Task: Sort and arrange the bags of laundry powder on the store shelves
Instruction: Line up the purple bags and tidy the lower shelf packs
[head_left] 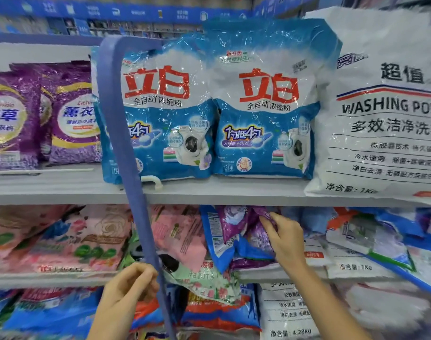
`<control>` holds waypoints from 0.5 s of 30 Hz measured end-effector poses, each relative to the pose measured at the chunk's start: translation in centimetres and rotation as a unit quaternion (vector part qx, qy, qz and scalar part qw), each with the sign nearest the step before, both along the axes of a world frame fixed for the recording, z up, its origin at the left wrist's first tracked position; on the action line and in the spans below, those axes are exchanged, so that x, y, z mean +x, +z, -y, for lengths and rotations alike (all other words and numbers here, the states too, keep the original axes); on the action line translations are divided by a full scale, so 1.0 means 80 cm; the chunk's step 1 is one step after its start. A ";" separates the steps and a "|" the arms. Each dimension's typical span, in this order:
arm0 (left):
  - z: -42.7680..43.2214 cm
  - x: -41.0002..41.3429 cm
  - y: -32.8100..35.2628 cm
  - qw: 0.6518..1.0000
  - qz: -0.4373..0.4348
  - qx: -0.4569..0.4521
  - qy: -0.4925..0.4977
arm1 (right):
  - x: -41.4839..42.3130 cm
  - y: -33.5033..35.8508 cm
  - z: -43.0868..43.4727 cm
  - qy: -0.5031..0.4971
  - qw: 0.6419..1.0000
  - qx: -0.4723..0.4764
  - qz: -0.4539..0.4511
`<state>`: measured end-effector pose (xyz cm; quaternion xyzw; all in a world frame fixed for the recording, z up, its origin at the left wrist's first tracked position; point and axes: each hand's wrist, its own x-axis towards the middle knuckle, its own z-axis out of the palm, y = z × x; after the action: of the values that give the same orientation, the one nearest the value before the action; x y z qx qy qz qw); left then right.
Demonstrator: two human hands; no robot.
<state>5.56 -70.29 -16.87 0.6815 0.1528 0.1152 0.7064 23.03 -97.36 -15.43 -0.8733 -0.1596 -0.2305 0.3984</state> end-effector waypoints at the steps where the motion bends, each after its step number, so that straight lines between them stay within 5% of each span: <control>1: 0.009 0.005 0.004 1.000 0.010 0.004 0.003 | -0.009 0.002 0.002 0.023 0.999 0.025 0.006; 6: 0.044 0.023 0.023 0.992 -0.015 0.082 -0.098 | -0.049 0.046 0.006 0.166 0.950 0.217 -0.150; 9: 0.048 0.035 0.034 0.984 -0.003 0.124 -0.127 | -0.069 0.071 0.004 0.205 0.878 0.317 -0.295; 12: 0.055 0.045 0.049 0.992 -0.020 0.024 -0.124 | -0.089 0.079 -0.005 0.209 0.793 0.415 -0.394; 15: 0.068 0.045 0.058 0.970 -0.014 -0.209 -0.126 | -0.112 0.081 -0.022 0.216 0.746 0.458 -0.433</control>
<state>9.13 -75.70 -12.23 0.5344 0.0962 -0.0190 0.8395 14.08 -95.57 -8.96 -0.5342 -0.0298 0.2190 0.8159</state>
